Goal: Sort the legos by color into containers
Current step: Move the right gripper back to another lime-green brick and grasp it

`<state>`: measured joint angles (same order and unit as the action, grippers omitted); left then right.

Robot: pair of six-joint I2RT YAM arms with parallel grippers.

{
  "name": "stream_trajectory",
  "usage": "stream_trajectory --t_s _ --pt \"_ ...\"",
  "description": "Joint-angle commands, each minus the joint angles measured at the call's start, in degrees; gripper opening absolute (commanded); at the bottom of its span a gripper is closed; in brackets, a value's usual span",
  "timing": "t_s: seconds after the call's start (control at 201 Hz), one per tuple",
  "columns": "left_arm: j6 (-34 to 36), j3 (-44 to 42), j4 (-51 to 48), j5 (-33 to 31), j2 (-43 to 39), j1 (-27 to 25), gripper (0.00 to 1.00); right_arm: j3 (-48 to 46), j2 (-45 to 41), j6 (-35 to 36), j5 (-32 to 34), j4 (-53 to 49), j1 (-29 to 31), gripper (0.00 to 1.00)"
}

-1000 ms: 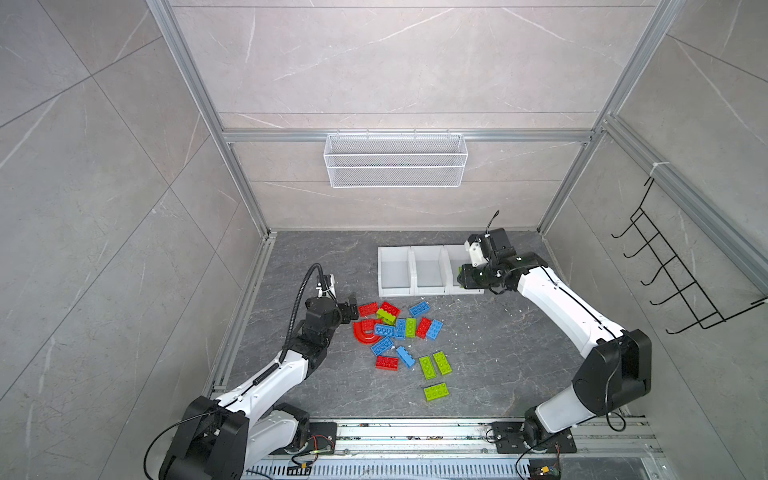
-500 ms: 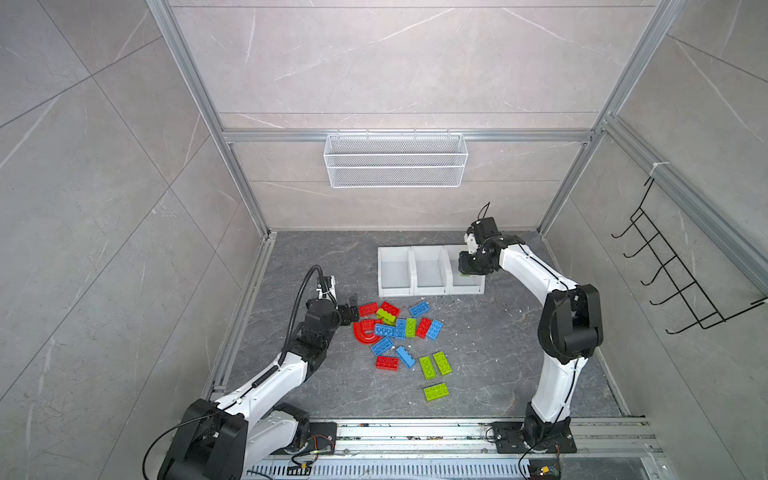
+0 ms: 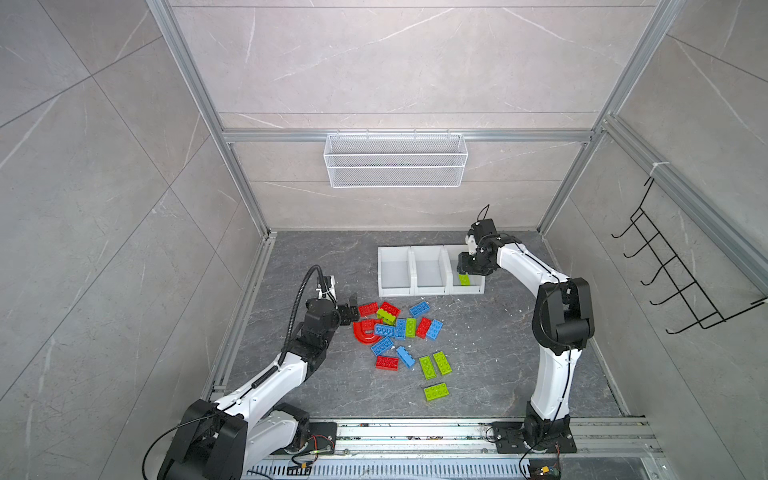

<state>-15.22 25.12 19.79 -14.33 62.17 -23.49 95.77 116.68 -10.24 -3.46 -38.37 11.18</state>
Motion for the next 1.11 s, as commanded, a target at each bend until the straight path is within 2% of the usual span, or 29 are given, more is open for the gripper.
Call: stream_trajectory --t_s 0.0,0.109,0.209,0.438,0.523,0.682,0.786,0.906,1.105 --pt "0.85 0.0 2.71 0.24 -1.18 0.2 1.0 -0.06 -4.74 0.41 -0.17 -0.79 0.09 0.61" --pt "0.88 0.06 2.65 0.24 -1.42 0.22 1.0 -4.35 -11.42 -0.38 -1.67 -0.2 0.55 0.63" --pt "0.91 -0.08 2.61 0.03 -1.57 0.19 1.0 -11.73 -19.96 -1.61 -1.63 -1.24 3.97 0.64" --pt "0.82 -0.32 2.44 0.14 -2.76 0.19 1.0 -35.3 -39.92 -10.14 -0.08 -0.04 19.12 0.66" --pt "0.8 -0.42 2.53 0.04 -2.69 0.2 1.0 -41.14 -44.24 -14.32 3.45 -0.08 26.33 0.65" --pt "0.62 -0.31 2.4 0.53 -2.9 0.19 1.0 -44.19 -43.03 -18.55 8.43 -5.02 37.68 0.62" --pt "0.66 -0.58 2.46 0.25 -3.25 0.21 1.0 -45.33 -41.92 -21.18 10.91 -5.58 42.94 0.62" --pt "0.64 -0.69 2.5 0.23 -3.46 0.2 1.0 -45.56 -40.49 -22.71 13.37 -6.46 45.69 0.63" --pt "0.77 -0.6 2.6 0.16 -3.39 0.19 1.0 -47.2 -37.56 -22.16 13.14 -3.53 46.0 0.63"
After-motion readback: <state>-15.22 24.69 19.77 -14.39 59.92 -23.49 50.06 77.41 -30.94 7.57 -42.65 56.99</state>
